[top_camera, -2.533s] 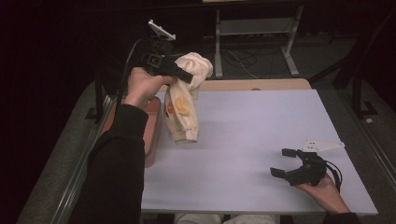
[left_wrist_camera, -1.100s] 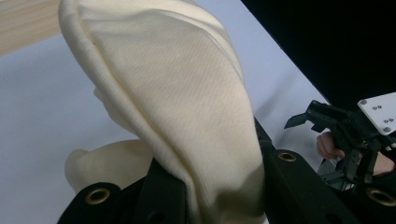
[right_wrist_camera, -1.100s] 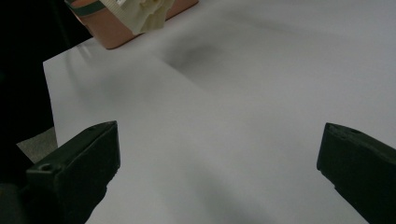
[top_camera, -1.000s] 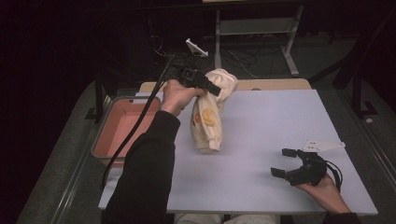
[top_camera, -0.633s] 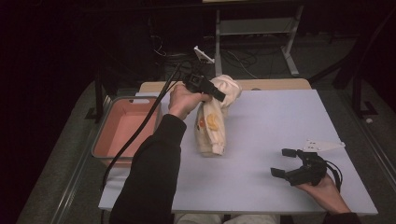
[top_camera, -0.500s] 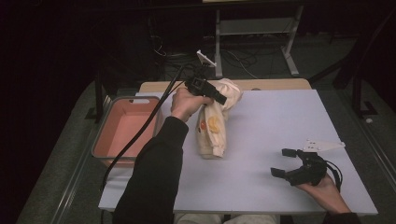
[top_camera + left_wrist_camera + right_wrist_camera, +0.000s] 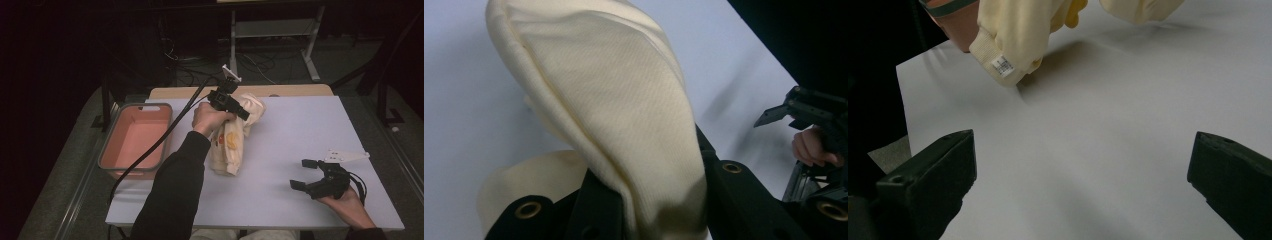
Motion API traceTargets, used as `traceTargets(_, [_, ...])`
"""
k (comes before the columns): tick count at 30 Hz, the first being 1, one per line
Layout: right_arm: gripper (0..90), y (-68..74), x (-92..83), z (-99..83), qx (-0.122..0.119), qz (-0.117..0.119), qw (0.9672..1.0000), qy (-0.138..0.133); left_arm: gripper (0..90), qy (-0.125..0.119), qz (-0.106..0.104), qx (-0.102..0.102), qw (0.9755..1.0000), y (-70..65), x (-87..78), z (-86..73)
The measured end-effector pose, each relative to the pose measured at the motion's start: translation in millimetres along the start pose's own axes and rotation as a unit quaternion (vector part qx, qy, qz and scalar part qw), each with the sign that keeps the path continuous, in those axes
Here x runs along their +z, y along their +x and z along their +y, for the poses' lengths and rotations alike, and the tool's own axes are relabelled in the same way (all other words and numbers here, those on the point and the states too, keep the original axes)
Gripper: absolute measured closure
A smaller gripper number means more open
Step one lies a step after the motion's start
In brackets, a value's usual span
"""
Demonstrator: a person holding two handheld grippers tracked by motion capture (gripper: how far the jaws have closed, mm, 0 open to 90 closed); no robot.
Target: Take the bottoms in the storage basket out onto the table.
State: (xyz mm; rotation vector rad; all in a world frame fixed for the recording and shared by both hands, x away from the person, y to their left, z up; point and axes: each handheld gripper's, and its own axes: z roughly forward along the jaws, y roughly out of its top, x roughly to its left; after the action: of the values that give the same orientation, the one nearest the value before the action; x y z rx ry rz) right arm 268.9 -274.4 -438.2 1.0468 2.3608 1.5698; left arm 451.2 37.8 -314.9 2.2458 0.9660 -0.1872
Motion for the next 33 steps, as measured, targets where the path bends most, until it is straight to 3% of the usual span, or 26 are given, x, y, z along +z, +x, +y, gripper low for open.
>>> traceTargets(18, [0.0,0.7,0.6,-0.1,-0.002,0.0,1.0,0.001,72.8,0.013,-0.001,0.014,0.9998,-5.3,34.6,-7.4])
traceTargets(26, [0.0,0.7,0.8,-0.3,-0.002,-0.001,1.0,0.002,70.1,0.028,-0.005,0.025,0.9993,-8.6,58.6,-13.7])
traceTargets(33, [0.0,0.8,0.9,-0.3,-0.002,-0.002,1.0,0.002,59.5,0.021,-0.005,0.039,0.999,-16.0,68.7,-19.2])
